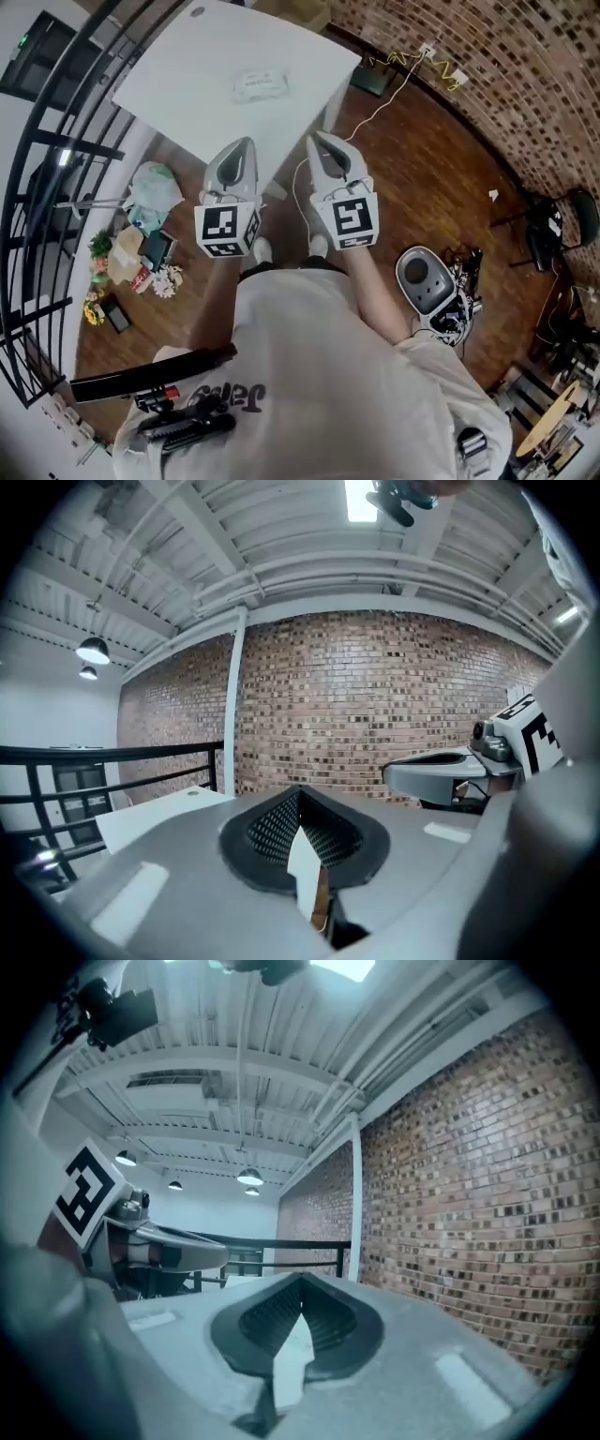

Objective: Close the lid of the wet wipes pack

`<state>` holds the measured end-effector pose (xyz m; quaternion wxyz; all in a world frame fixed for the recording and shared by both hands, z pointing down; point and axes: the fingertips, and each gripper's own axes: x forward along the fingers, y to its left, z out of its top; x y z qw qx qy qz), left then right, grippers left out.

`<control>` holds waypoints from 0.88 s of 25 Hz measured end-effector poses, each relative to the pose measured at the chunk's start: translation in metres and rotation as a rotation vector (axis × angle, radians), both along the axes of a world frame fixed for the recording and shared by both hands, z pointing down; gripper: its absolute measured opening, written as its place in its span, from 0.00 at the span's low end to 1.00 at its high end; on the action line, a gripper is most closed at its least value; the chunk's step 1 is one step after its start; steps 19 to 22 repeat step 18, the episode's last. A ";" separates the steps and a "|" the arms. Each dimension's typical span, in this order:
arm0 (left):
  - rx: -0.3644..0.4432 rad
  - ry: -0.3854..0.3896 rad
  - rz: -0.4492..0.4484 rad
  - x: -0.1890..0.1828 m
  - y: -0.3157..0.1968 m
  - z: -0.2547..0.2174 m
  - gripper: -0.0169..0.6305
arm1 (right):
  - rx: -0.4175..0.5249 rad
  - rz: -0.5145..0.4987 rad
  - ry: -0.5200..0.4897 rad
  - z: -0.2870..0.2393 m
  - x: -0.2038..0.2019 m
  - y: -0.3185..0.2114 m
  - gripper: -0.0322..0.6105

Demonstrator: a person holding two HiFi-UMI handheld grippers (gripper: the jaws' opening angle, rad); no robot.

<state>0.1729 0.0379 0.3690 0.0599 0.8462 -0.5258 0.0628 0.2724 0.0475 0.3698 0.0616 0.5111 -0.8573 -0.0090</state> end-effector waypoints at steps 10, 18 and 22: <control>0.103 0.033 -0.044 -0.042 0.012 -0.044 0.05 | 0.058 -0.047 -0.025 -0.035 -0.045 -0.010 0.03; 0.108 0.040 -0.057 -0.091 0.016 -0.048 0.05 | 0.071 -0.036 0.046 -0.036 -0.084 -0.014 0.03; 0.108 0.040 -0.057 -0.091 0.016 -0.048 0.05 | 0.071 -0.036 0.046 -0.036 -0.084 -0.014 0.03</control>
